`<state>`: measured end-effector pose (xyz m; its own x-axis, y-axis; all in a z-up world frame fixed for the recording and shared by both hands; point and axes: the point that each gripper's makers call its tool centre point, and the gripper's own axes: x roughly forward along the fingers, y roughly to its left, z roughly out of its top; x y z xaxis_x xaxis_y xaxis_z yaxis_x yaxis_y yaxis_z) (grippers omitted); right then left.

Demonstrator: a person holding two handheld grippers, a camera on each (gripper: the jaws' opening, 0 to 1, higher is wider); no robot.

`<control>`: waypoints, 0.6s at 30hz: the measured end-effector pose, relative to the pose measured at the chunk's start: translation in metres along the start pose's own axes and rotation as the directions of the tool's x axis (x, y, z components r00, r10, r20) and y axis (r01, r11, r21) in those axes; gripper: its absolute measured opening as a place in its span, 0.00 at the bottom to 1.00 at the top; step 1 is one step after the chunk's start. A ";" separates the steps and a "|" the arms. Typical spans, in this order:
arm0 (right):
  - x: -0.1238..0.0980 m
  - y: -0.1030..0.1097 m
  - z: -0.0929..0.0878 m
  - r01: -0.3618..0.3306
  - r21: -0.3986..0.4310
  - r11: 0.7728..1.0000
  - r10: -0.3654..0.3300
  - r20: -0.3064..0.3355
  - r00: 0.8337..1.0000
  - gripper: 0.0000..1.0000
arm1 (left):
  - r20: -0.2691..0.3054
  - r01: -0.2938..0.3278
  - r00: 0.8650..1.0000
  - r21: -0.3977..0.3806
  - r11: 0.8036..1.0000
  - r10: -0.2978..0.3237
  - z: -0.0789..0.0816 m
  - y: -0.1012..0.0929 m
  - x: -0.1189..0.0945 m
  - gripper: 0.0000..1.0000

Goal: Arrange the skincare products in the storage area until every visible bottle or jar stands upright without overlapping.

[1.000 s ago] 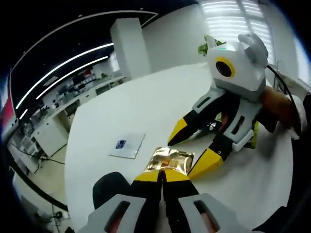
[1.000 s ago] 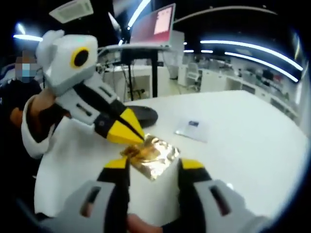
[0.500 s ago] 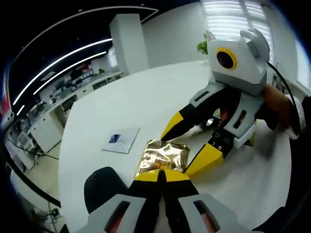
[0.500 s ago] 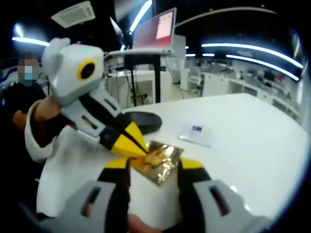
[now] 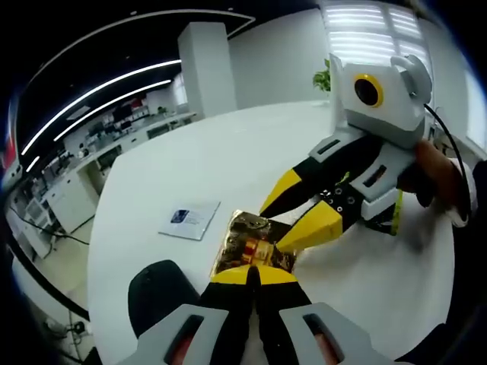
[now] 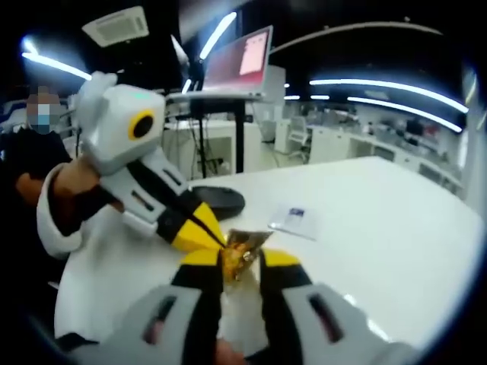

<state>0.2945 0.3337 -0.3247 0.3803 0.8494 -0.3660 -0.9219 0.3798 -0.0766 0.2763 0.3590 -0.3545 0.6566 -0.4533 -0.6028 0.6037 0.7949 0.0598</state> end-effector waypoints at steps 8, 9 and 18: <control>-0.002 0.001 0.005 0.004 -0.021 1.000 -0.004 0.020 1.000 0.01 | 0.017 0.005 1.000 -0.007 1.000 -0.005 0.001 0.000 0.002 0.00; -0.002 0.002 0.005 0.006 -0.026 1.000 -0.006 0.021 1.000 0.00 | 0.019 0.007 1.000 -0.009 1.000 -0.007 0.001 0.000 0.002 0.00; -0.010 0.006 0.003 0.045 -0.132 0.990 -0.046 -0.007 0.999 0.00 | 0.035 0.051 0.998 0.046 0.998 -0.052 0.005 0.005 0.003 0.00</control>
<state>0.2854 0.3288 -0.3188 0.4221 0.8282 -0.3687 -0.9055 0.3659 -0.2149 0.2839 0.3593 -0.3518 0.6396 -0.5082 -0.5767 0.6564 0.7515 0.0659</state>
